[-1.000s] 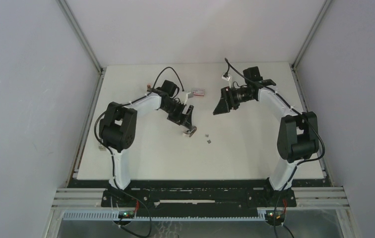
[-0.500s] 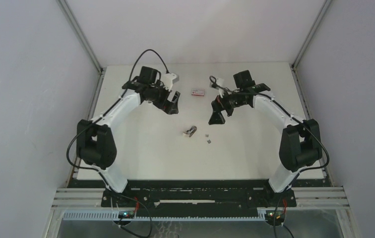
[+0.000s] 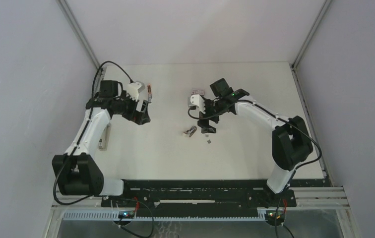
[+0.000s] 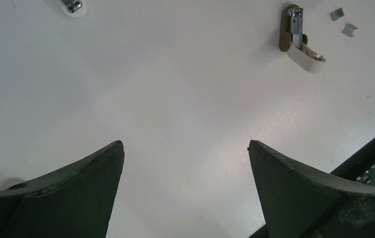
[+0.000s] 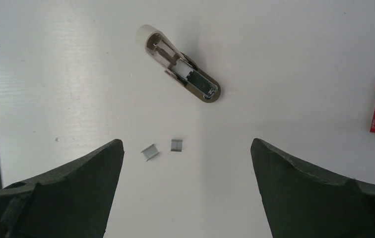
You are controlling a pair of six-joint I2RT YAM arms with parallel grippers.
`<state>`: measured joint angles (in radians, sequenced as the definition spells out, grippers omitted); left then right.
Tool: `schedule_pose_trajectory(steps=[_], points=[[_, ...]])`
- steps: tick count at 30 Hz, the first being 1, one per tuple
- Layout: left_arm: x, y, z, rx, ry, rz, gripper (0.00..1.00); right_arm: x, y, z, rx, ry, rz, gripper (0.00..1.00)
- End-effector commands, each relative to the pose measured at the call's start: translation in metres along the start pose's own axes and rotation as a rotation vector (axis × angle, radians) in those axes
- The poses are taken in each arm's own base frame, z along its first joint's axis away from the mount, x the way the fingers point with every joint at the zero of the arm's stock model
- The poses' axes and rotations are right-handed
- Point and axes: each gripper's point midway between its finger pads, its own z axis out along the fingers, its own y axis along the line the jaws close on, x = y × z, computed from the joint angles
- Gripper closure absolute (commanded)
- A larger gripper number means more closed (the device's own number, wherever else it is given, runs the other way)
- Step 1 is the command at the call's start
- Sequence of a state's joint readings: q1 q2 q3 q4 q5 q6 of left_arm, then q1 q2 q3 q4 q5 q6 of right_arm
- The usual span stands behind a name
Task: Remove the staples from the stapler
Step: Adjust the stapler at the center of the board.
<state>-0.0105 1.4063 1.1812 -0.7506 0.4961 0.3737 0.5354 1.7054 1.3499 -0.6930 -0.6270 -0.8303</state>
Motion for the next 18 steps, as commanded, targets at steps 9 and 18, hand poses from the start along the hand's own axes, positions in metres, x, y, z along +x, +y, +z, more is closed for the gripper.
schedule_pose_trajectory(steps=[9, 18], points=[[0.035, -0.004, -0.048, -0.033, -0.092, 0.034, 0.0, -0.002, -0.024, 0.061, 0.046, 0.118, -0.19, 0.0], [0.037, -0.003, -0.047, -0.036, -0.112, 0.032, 0.0, 0.0, -0.03, 0.095, 0.104, 0.145, -0.188, 0.0]])
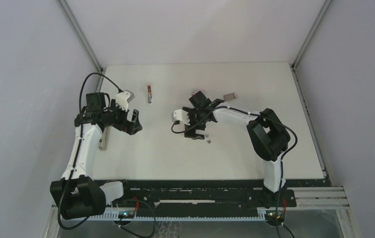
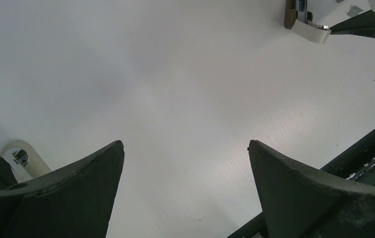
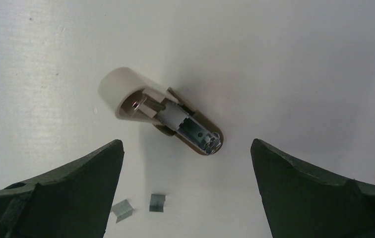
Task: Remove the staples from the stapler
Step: Adjust the stapler at the center of the board.
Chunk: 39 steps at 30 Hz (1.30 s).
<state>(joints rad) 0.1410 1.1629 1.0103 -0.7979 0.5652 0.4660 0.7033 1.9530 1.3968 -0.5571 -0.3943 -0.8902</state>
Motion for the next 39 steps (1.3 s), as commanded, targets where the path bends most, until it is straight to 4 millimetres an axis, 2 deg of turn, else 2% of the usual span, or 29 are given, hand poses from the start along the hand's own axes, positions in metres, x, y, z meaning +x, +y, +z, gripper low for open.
schedule_pose_trajectory(steps=[1, 6, 14, 24, 30, 39], points=[[-0.003, -0.003, -0.002, 0.014, -0.048, 0.032, 0.0, -0.023, -0.028, 0.0, 0.117, -0.049, -0.017, 0.0], [-0.007, -0.004, -0.007, 0.011, -0.075, 0.038, 0.0, -0.022, -0.042, 0.005, 0.18, -0.042, -0.007, 0.0], [-0.008, -0.007, -0.01, 0.014, -0.097, 0.044, 0.0, -0.02, -0.05, 0.014, 0.213, -0.033, -0.009, 0.0], [-0.007, -0.006, -0.009, 0.016, -0.098, 0.036, 0.0, -0.027, -0.059, 0.025, 0.259, -0.038, 0.034, 0.0], [-0.007, -0.006, -0.008, 0.021, -0.098, 0.032, 0.0, -0.035, -0.065, 0.018, 0.256, -0.076, 0.075, 0.0], [-0.007, -0.003, -0.007, 0.011, -0.099, 0.028, 0.0, -0.031, -0.087, 0.006, 0.322, -0.074, 0.232, 0.01]])
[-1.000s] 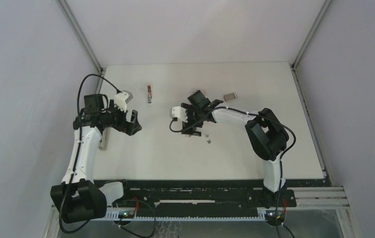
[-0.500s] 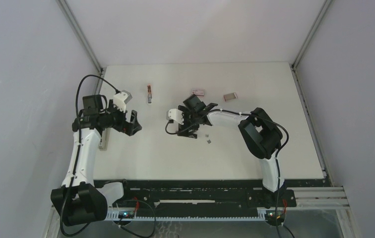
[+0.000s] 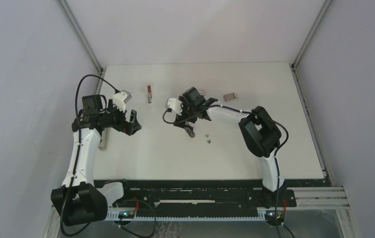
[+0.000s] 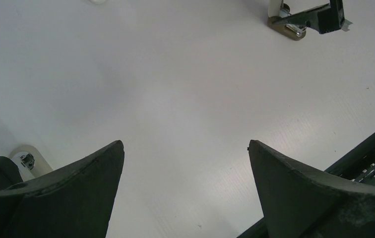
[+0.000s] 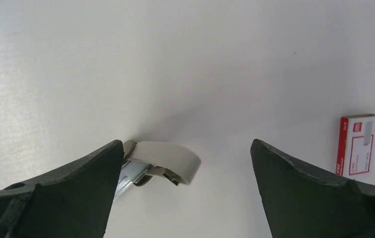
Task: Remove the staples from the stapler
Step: Adjust the stapler at the center of the board.
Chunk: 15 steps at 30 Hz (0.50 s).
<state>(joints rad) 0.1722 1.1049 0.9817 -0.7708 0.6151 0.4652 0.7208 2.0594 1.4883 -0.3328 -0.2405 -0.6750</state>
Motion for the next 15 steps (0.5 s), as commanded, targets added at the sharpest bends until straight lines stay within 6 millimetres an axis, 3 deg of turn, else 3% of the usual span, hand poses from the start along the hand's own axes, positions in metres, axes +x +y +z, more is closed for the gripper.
schedule_pose_trajectory(steps=[1, 5, 10, 15], points=[[-0.001, 0.0, 0.002, 0.01, -0.031, 0.018, 0.0, -0.014, -0.03, -0.01, 0.096, -0.03, 0.123, 0.01], [-0.001, 0.0, 0.002, 0.01, -0.031, 0.017, 0.0, -0.021, -0.035, -0.026, 0.085, -0.048, 0.19, 0.0], [-0.008, 0.0, 0.005, 0.022, -0.052, -0.001, 0.0, -0.035, -0.032, -0.065, 0.036, -0.098, 0.254, 0.0], [-0.026, 0.004, 0.013, 0.029, -0.083, -0.049, 0.0, -0.02, -0.052, -0.116, 0.094, -0.118, 0.427, 0.0]])
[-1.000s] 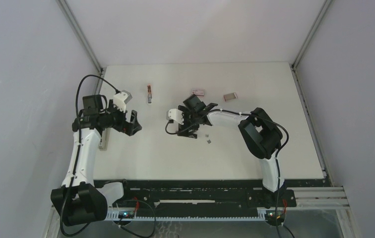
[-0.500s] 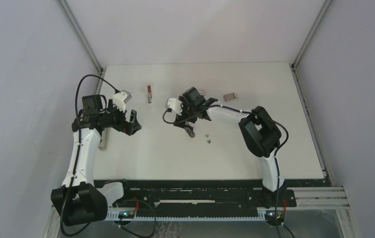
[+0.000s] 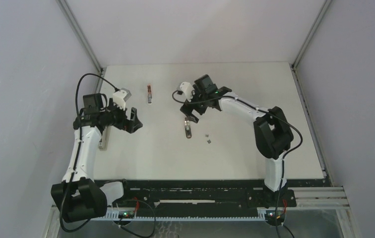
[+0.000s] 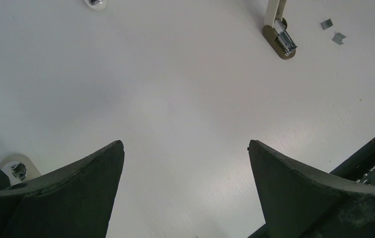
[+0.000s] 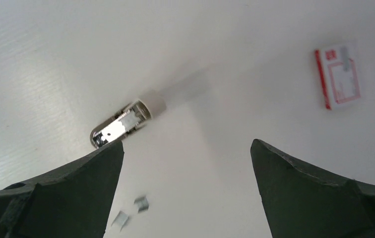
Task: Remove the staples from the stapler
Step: Adjust the stapler at the center of the board.
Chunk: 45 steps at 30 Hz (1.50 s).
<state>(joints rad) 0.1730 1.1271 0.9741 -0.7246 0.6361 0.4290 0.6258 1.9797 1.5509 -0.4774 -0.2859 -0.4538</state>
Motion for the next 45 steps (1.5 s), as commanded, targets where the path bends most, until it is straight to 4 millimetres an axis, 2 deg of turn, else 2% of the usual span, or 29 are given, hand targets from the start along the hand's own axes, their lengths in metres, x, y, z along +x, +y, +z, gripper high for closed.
schedule_pose_trajectory(steps=[1, 6, 11, 16, 21, 26, 29, 38, 45], points=[[-0.026, 0.0, 0.01, 0.015, -0.064, -0.014, 0.0, -0.021, -0.028, -0.075, 0.071, -0.119, 0.178, 0.0], [-0.044, -0.022, 0.038, -0.008, -0.045, 0.062, 0.0, 0.012, -0.063, -0.119, 0.183, -0.138, 0.309, 0.0], [-0.061, -0.06, 0.076, 0.047, 0.001, 0.064, 0.0, 0.039, -0.081, -0.152, 0.258, -0.149, 0.374, 0.0], [-0.077, -0.105, 0.118, 0.137, 0.06, 0.062, 0.02, 0.052, -0.089, -0.166, 0.289, -0.172, 0.396, 0.0], [-0.082, -0.139, 0.16, 0.295, 0.132, 0.037, 0.17, 0.057, -0.09, -0.166, 0.282, -0.157, 0.37, 0.0], [-0.076, -0.15, 0.189, 0.379, 0.201, 0.016, 0.34, 0.057, -0.083, -0.164, 0.244, -0.155, 0.346, 0.0], [-0.071, -0.152, 0.197, 0.409, 0.218, 0.037, 0.38, 0.057, -0.08, -0.163, 0.228, -0.152, 0.333, 0.0], [-0.062, -0.155, 0.206, 0.468, 0.254, 0.072, 0.45, 0.054, -0.073, -0.163, 0.191, -0.164, 0.326, 0.0], [-0.057, -0.143, 0.212, 0.42, 0.276, 0.071, 0.45, 0.051, -0.07, -0.166, 0.18, -0.175, 0.321, 0.0]])
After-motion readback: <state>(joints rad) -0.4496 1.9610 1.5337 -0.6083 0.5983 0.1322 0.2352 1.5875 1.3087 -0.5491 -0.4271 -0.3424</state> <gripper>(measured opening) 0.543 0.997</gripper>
